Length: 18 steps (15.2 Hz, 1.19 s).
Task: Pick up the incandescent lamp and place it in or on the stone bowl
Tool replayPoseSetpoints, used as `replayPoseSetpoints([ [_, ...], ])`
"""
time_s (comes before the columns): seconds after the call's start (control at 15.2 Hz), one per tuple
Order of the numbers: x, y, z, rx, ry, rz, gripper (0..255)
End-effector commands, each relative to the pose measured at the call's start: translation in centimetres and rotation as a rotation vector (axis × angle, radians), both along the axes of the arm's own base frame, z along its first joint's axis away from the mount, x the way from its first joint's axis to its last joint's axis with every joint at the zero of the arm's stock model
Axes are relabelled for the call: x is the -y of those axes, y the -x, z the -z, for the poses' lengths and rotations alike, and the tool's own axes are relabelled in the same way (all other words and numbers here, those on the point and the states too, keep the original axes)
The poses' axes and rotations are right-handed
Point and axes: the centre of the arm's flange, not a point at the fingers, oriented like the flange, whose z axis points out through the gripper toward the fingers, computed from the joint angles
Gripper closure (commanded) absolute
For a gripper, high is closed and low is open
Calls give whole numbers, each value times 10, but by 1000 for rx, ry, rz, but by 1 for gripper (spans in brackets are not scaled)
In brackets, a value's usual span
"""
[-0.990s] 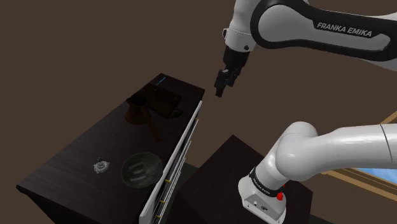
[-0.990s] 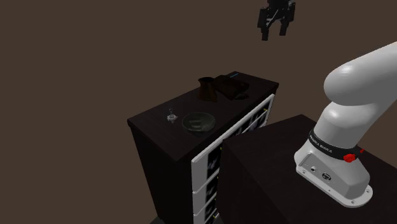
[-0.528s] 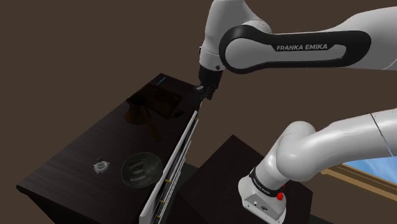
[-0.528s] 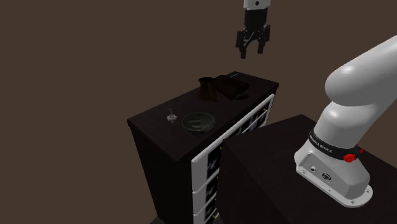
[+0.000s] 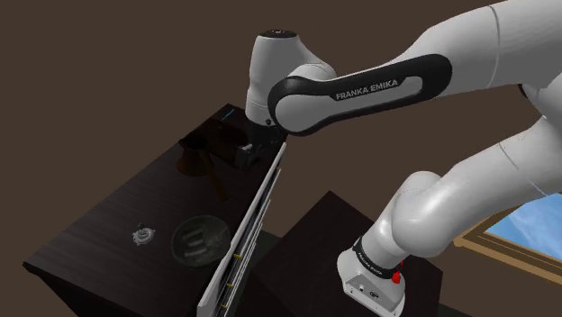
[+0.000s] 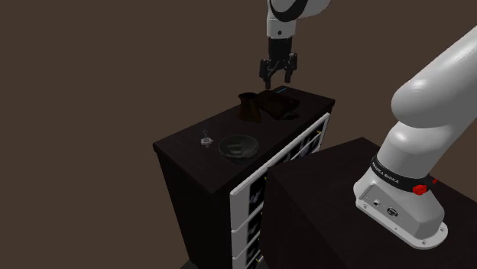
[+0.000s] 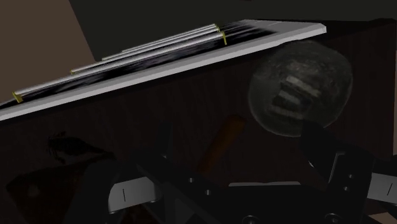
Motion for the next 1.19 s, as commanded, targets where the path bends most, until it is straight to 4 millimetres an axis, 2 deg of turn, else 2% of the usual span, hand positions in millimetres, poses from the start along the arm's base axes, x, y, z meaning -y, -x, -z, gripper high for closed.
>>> replayPoseSetpoints([
  [0.0,-15,-12,18,3,-7,-6,0],
  [1.12,-147,-101,167,22,-56,-62,0],
])
